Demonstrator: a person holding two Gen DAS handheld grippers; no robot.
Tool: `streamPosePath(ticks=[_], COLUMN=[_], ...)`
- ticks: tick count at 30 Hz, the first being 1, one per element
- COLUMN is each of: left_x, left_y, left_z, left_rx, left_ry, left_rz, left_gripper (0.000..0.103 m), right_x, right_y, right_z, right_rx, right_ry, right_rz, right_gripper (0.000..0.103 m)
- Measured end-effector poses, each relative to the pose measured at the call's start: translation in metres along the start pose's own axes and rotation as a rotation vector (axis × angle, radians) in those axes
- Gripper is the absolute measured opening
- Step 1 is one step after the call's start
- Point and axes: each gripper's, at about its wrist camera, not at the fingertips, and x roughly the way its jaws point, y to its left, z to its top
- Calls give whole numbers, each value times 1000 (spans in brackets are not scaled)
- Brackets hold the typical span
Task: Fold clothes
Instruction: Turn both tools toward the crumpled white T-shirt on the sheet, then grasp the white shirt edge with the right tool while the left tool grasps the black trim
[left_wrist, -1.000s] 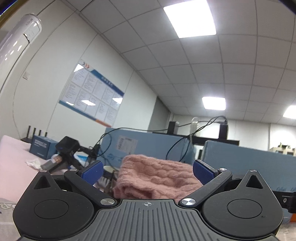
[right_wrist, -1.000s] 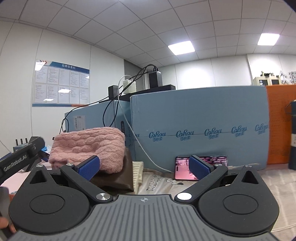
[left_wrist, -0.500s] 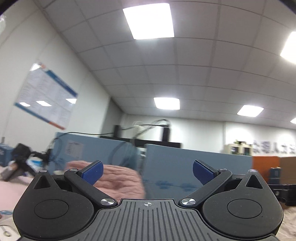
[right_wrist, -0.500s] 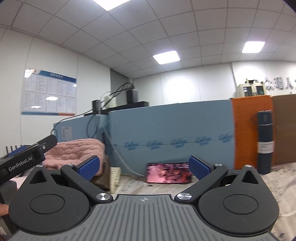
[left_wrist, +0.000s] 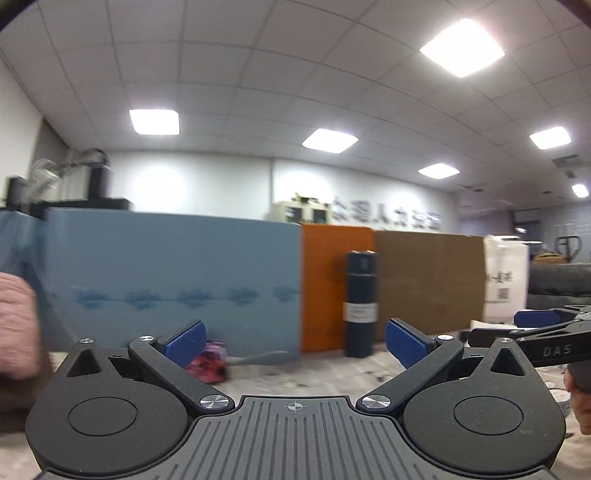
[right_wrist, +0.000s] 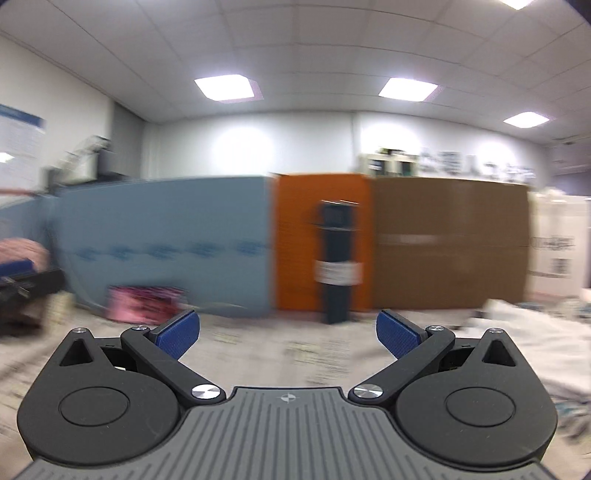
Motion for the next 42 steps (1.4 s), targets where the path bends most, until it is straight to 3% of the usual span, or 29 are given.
streamPosePath(ticks=[4, 8, 12, 16, 20, 22, 24, 30, 32, 34, 35, 37, 42], left_x=[44, 90, 148, 191, 230, 249, 262, 293, 299, 306, 308, 311, 321], left_y=[-18, -39, -52, -69, -82, -88, -94, -115, -121, -128, -132, -140, -165], left_z=[6, 8, -3, -22, -44, -55, -64, -84, -88, -92, -92, -91, -87], left_rx=[-72, -271, -480, -627, -760, -824, -870, -964, -988, -995, -988, -963, -831], left_ry=[99, 223, 364, 473, 556, 584, 609, 665, 674, 680, 679, 675, 663], left_rz=[-173, -325, -441, -489, -520, -527, -526, -504, -501, -496, -498, -500, -478], left_gripper=[103, 103, 101, 93, 84, 70, 64, 63, 63, 63, 64, 65, 66], right_x=[15, 37, 73, 108, 136, 147, 155, 178, 182, 181, 180, 173, 139], right_y=[-55, -111, -156, -181, -187, -187, -186, -184, -184, -188, -191, -199, -239], right_z=[-3, -5, -10, -15, -20, -23, -25, -30, -31, -32, -32, -29, -19], right_rx=[9, 24, 9, 8, -10, -32, -43, -75, -75, -45, -22, 37, 321], right_ry=[67, 147, 257, 371, 441, 458, 467, 491, 490, 476, 466, 430, 283], right_rz=[-139, -263, -339, -345, -297, -308, -319, -351, -344, -330, -326, -331, -358], right_gripper=[100, 99, 90, 90, 90, 90, 90, 90, 82, 51, 44, 16, 8])
